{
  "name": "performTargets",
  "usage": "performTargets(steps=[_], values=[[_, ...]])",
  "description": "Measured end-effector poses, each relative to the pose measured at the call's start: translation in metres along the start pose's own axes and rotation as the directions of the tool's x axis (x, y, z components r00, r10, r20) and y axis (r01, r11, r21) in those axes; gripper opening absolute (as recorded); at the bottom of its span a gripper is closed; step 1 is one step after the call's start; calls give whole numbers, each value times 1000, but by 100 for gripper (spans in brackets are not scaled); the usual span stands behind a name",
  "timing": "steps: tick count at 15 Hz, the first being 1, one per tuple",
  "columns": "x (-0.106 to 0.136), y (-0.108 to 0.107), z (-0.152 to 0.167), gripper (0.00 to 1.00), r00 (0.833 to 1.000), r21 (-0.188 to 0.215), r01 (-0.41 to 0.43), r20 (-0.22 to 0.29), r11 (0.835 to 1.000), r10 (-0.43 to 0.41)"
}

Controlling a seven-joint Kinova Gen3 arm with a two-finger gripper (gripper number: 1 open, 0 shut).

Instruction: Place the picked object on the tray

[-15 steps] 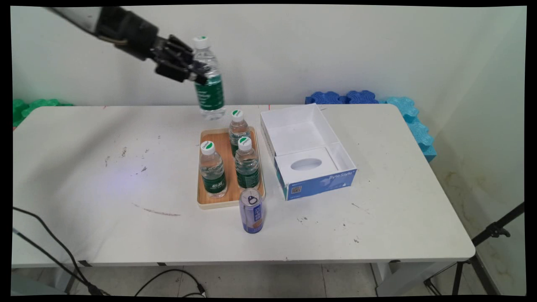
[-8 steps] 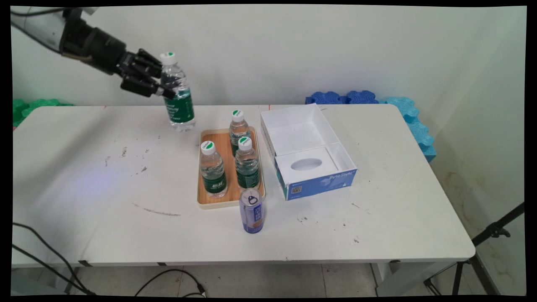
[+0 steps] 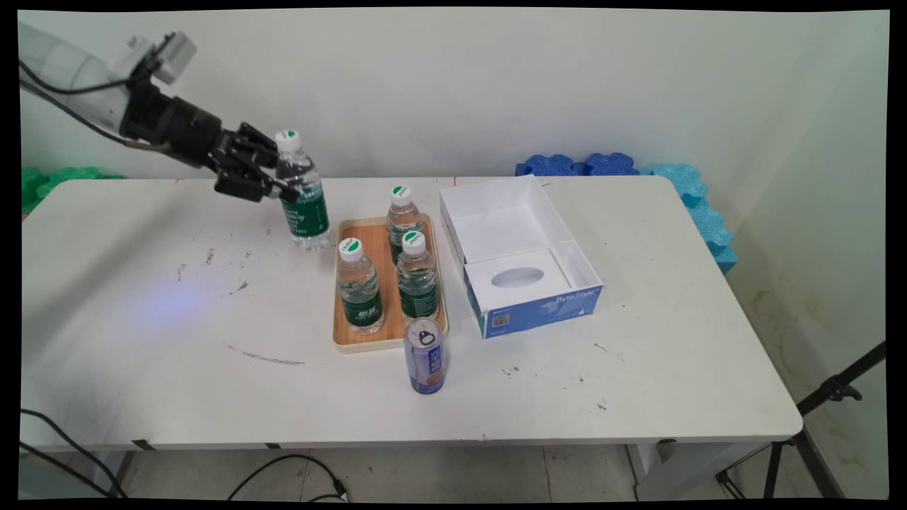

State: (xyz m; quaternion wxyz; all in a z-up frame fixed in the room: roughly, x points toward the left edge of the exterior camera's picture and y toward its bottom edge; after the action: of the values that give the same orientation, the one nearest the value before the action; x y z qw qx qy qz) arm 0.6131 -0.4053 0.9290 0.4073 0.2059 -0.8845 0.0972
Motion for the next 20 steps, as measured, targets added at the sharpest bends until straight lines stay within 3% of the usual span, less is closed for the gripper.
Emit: performTargets(steps=[6,14,20], values=[[-18,9,36,0,1000,-35,18,14,999,-18],[-24,16,75,0,999,-56,34,32,998,-32],[-7,11,76,0,1000,-28,-2,20,1000,3]])
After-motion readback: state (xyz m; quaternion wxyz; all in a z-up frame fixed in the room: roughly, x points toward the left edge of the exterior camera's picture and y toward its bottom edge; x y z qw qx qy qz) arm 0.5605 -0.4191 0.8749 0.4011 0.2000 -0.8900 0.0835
